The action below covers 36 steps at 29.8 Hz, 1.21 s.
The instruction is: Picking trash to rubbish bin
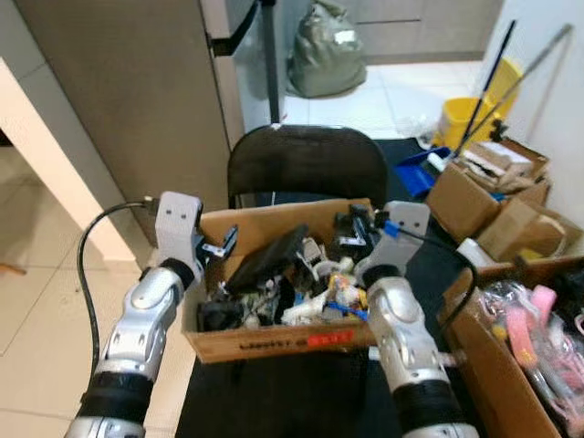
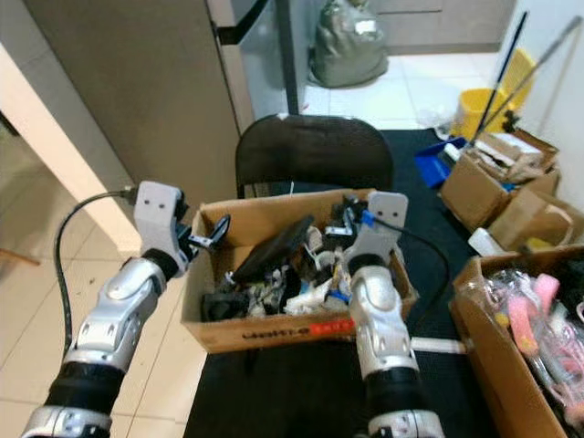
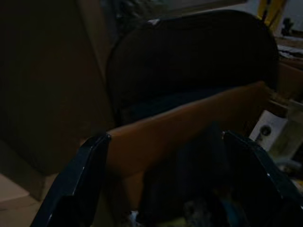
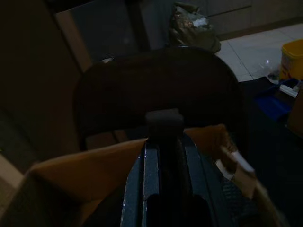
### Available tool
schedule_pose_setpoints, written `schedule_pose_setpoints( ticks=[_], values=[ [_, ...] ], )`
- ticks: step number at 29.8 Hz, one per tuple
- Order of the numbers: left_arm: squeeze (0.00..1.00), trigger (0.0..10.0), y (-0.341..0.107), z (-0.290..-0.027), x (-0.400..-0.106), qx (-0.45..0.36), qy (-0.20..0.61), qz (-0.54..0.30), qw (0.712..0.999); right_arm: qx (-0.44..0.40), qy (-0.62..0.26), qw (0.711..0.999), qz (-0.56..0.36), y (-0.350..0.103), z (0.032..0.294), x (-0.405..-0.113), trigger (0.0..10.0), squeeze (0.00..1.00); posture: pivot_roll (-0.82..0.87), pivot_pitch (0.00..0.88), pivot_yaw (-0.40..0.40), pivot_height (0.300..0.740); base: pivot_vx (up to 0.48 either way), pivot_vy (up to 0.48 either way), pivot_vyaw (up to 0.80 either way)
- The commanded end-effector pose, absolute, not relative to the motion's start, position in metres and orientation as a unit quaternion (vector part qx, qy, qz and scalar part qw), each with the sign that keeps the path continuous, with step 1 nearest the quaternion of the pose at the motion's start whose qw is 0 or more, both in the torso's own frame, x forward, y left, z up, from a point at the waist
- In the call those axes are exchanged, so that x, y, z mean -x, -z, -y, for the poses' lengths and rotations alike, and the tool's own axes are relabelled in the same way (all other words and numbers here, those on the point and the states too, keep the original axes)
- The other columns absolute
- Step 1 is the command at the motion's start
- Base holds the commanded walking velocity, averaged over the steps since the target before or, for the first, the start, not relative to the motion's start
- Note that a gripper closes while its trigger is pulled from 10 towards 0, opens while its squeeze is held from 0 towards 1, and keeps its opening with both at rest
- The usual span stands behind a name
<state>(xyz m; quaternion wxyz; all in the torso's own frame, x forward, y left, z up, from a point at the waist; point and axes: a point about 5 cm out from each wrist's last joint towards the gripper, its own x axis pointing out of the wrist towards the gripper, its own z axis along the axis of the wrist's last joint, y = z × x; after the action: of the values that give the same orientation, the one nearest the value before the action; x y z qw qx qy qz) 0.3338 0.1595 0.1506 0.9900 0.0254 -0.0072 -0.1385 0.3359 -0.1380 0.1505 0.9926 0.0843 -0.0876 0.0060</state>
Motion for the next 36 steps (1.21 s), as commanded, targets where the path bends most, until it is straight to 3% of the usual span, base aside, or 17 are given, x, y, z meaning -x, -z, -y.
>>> schedule_pose_setpoints(
  ticks=[1, 12, 16, 20, 24, 33, 36],
  values=[
    [0.00, 10.0, -0.147, -0.161, -0.334, -0.030, 0.139, 0.000, 0.990, -0.086, 0.001, 0.993, 0.080, -0.146, 0.140, -0.336, 10.0, 0.00, 0.01, 0.107, 0.094, 0.740, 0.379, 0.000, 0.00],
    [0.00, 10.0, -0.149, -0.160, -0.335, -0.031, 0.139, 0.003, 0.990, -0.088, -0.003, 0.993, 0.079, -0.146, 0.140, -0.337, 10.0, 0.00, 0.01, 0.100, 0.091, 0.740, 0.382, 0.000, 0.00],
    [0.00, 10.0, -0.155, -0.156, -0.332, -0.047, 0.179, 0.014, 0.983, -0.078, -0.042, 0.994, 0.059, -0.143, 0.137, -0.337, 10.0, 0.00, 0.02, 0.096, 0.089, 0.740, 0.337, 0.000, 0.00],
    [0.00, 10.0, -0.161, -0.150, -0.324, -0.050, 0.247, 0.019, 0.968, -0.041, -0.080, 0.995, 0.036, -0.138, 0.135, -0.337, 10.0, 0.00, 0.02, 0.093, 0.086, 0.740, 0.000, 0.000, 0.00],
    [0.00, 10.0, -0.159, -0.139, -0.309, -0.089, 0.343, 0.005, 0.935, -0.011, -0.138, 0.990, -0.006, -0.128, 0.132, -0.334, 10.0, 0.00, 0.02, 0.086, 0.083, 0.740, 0.000, 0.000, 0.00],
    [0.00, 10.0, -0.154, -0.128, -0.289, -0.041, 0.451, -0.052, 0.890, 0.108, -0.263, 0.956, -0.075, -0.113, 0.118, -0.326, 10.0, 0.00, 0.02, 0.080, 0.086, 0.740, 0.000, 0.000, 0.00],
    [0.00, 10.0, -0.144, -0.129, -0.279, -0.061, 0.482, -0.100, 0.868, 0.118, -0.252, 0.957, -0.079, -0.112, 0.118, -0.327, 10.0, 0.00, 0.02, 0.070, 0.088, 0.740, 0.000, 0.000, 0.00]
  ],
)
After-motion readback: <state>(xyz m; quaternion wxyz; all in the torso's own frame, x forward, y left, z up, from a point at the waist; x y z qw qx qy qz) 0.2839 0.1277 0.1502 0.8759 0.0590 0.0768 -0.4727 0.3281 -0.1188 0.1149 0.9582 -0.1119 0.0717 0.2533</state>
